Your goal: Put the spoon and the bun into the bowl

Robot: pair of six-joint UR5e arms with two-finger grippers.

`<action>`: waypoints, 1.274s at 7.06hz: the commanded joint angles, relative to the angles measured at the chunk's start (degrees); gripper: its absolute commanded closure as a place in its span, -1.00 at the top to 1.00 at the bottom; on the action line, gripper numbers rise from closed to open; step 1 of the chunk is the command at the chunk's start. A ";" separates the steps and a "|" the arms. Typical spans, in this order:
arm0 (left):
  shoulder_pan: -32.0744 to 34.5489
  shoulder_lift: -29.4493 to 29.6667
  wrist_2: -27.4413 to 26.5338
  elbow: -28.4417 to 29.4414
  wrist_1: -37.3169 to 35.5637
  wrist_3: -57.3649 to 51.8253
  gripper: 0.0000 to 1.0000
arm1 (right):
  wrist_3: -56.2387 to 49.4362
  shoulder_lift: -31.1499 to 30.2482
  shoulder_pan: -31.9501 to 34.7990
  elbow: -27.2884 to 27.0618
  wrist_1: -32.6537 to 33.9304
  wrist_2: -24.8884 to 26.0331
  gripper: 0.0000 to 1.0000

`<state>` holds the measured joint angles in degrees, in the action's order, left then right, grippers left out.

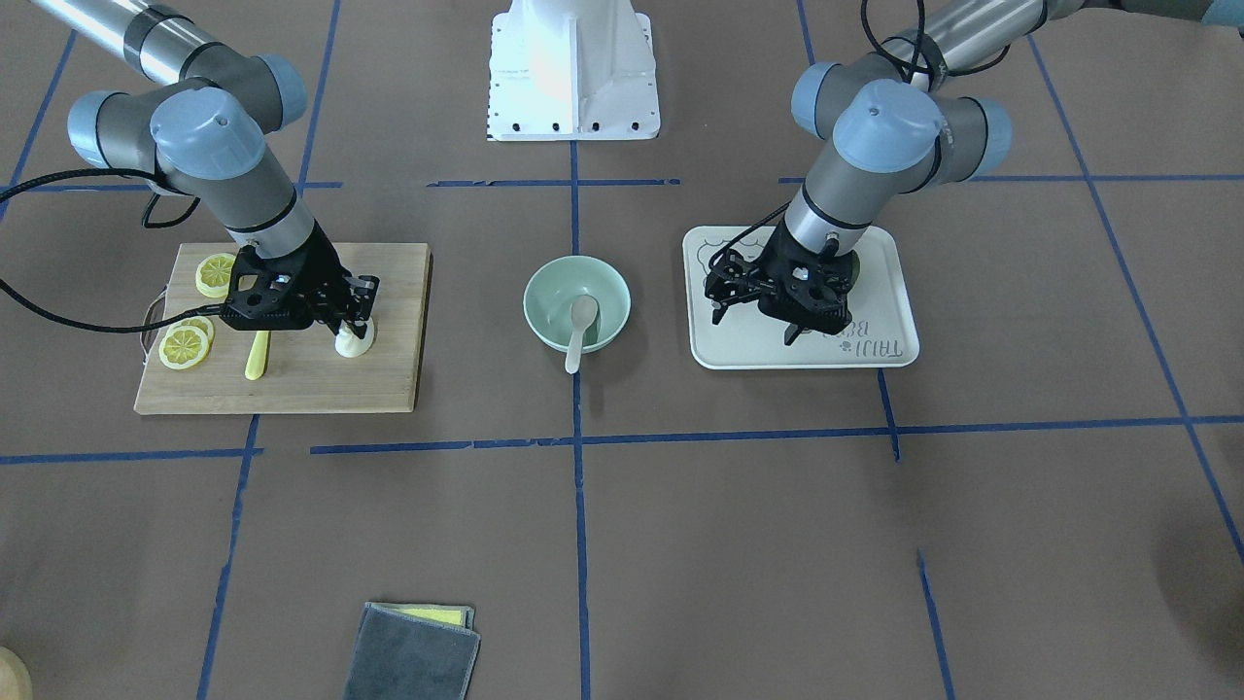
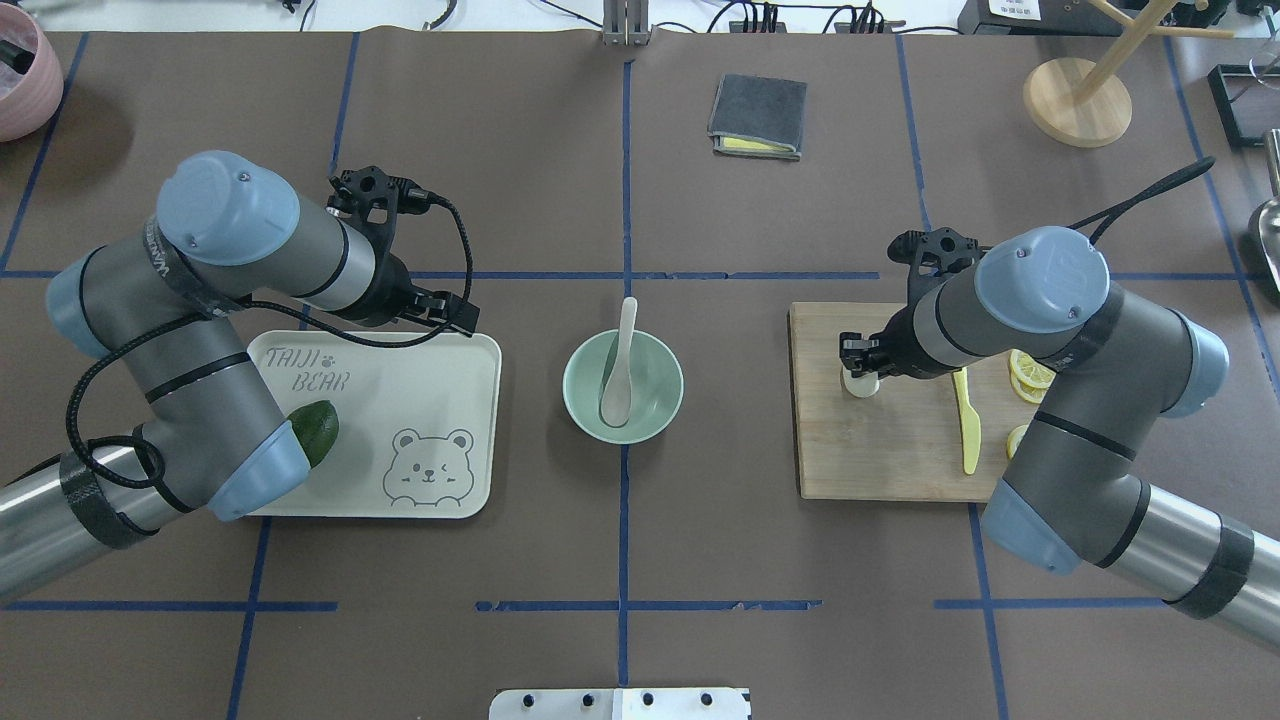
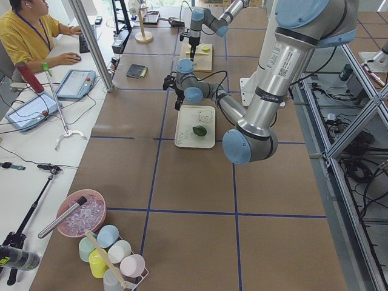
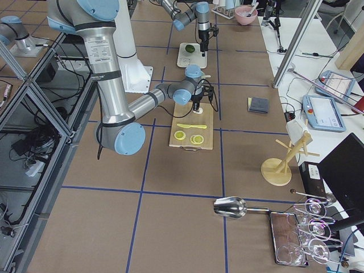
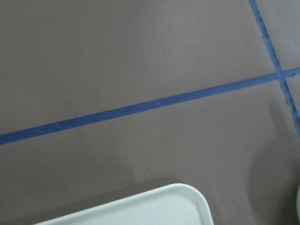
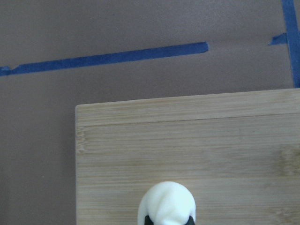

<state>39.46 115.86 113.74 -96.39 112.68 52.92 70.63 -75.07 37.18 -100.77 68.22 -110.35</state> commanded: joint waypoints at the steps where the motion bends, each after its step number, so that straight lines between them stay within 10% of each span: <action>1: 0.00 -0.11 -0.01 -0.37 0.00 -0.01 0.98 | 0.29 0.62 0.09 -1.26 0.07 0.05 -0.58; 9: 0.44 -2.39 0.16 -5.56 -0.09 0.17 0.98 | 26.58 21.62 -11.42 0.56 8.95 11.20 -0.29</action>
<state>39.90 113.58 113.87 -101.66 112.57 53.06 95.91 -55.25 27.42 -101.69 77.05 -100.86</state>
